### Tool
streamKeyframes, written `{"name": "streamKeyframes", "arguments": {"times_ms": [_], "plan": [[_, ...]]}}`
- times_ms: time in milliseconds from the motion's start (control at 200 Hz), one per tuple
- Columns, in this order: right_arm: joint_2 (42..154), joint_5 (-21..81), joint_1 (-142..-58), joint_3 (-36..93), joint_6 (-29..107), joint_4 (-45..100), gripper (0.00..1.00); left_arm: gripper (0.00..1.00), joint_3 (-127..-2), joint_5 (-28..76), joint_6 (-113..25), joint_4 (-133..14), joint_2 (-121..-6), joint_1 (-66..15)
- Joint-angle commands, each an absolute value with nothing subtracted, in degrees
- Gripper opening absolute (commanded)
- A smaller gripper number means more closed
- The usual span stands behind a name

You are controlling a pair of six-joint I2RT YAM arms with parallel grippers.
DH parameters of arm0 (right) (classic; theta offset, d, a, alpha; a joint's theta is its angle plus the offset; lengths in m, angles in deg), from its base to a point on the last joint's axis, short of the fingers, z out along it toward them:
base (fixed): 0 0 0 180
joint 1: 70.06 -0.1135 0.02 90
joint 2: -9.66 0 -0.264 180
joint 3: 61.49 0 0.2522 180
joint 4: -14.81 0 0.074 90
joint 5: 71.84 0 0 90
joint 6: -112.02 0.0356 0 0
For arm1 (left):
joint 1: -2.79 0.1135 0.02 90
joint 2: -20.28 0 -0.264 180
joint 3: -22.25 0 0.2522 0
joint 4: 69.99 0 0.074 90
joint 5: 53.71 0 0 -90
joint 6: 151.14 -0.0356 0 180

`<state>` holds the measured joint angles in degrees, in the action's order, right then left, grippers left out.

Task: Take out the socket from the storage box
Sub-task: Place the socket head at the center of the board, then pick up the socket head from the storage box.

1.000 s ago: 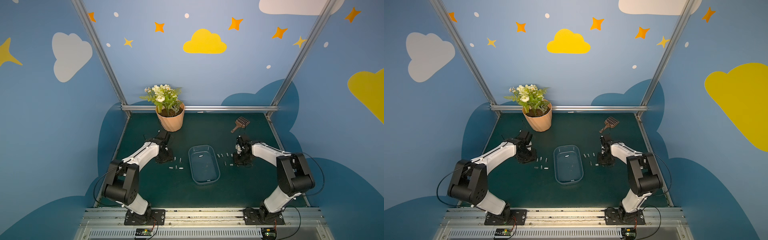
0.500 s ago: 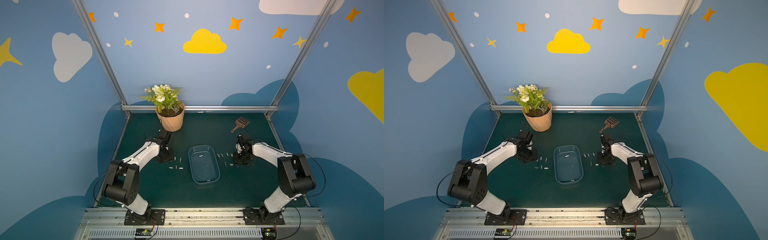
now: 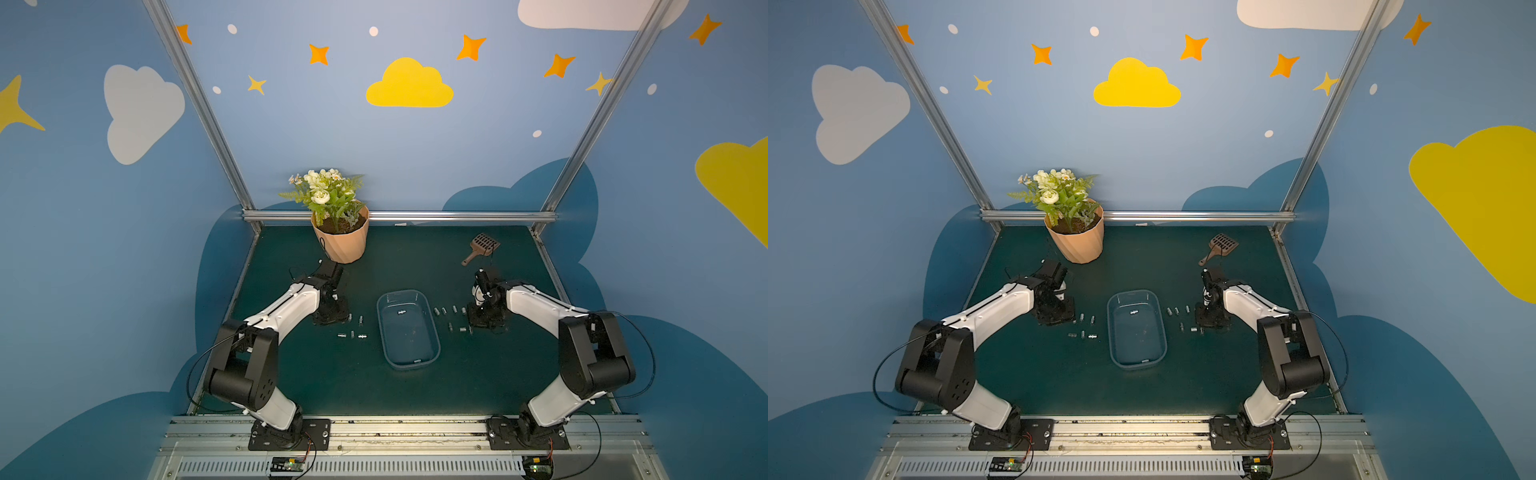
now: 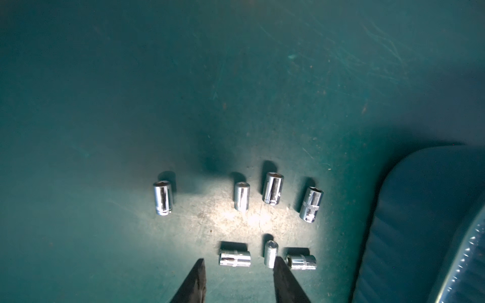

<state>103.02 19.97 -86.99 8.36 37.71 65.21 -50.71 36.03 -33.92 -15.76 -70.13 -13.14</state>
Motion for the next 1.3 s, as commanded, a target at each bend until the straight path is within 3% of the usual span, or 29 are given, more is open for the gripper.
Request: {"name": "streamKeyframes", "arguments": {"times_ms": [0, 345, 661, 1296], "plan": [[100.83, 20.17, -87.02, 10.03, 37.84, 67.54, 0.27, 0.44, -52.97, 35.19, -34.7, -14.74, -68.38, -14.61], [95.06, 20.49, -87.29, 11.91, 37.52, 69.53, 0.27, 0.44, -60.83, 36.29, -35.36, -13.42, -69.13, -25.29], [91.15, 20.58, -87.35, 11.56, 37.06, 70.23, 0.27, 0.45, -71.42, 38.31, -38.86, -10.96, -79.01, -34.62], [89.37, 21.3, -87.2, 8.52, 37.25, 69.53, 0.27, 0.44, -88.05, 38.28, -44.65, -6.02, -100.82, -36.11]]}}
